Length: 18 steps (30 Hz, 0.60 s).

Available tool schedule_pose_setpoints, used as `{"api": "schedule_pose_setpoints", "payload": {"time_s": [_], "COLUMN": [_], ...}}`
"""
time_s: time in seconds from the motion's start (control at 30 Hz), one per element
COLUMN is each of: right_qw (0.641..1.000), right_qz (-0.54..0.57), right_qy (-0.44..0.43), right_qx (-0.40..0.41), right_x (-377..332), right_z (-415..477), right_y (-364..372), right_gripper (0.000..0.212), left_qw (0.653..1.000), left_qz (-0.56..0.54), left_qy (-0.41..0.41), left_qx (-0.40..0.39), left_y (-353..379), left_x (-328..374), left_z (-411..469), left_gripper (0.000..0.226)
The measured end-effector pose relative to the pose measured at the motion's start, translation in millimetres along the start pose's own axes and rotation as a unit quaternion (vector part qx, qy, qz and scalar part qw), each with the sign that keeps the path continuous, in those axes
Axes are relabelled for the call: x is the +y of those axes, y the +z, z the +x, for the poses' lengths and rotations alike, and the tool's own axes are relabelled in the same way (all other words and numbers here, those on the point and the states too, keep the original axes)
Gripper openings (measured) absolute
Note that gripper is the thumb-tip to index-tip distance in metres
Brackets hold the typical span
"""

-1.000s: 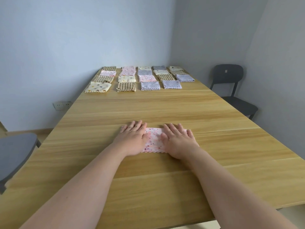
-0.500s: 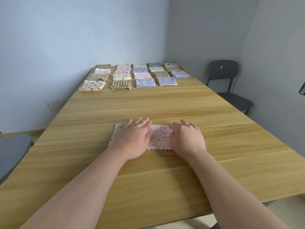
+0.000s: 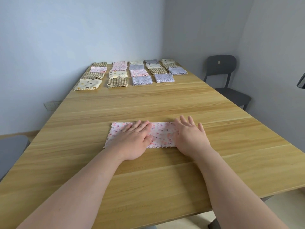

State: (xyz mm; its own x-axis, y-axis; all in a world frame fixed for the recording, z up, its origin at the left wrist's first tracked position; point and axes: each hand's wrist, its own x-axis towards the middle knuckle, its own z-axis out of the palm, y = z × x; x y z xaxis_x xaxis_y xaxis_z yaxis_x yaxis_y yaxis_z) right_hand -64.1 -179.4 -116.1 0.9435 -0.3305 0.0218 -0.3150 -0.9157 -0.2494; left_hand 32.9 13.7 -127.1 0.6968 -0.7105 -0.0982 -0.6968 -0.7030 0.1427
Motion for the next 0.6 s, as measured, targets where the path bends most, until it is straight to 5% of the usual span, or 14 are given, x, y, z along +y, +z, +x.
{"api": "schedule_pose_setpoints", "payload": {"time_s": [0.07, 0.2, 0.6], "right_qw": [0.997, 0.989, 0.995], "right_qz": [-0.028, -0.015, -0.011], "right_qy": [-0.062, -0.131, 0.035], "right_qx": [0.024, -0.068, -0.090], "right_x": [-9.9, -25.7, -1.7], "right_z": [-1.3, -5.0, -5.5], "right_y": [-0.7, 12.4, 7.1], "right_gripper": [0.059, 0.060, 0.062], "left_qw": [1.000, 1.000, 1.000], "left_qz": [0.007, 0.004, 0.010], "left_qy": [-0.001, 0.000, -0.004], "left_qx": [-0.004, -0.003, -0.006], "left_y": [0.3, 1.3, -0.4], "left_x": [0.7, -0.7, 0.4], "left_z": [1.1, 1.6, -2.1], "left_gripper": [0.057, 0.057, 0.059]}}
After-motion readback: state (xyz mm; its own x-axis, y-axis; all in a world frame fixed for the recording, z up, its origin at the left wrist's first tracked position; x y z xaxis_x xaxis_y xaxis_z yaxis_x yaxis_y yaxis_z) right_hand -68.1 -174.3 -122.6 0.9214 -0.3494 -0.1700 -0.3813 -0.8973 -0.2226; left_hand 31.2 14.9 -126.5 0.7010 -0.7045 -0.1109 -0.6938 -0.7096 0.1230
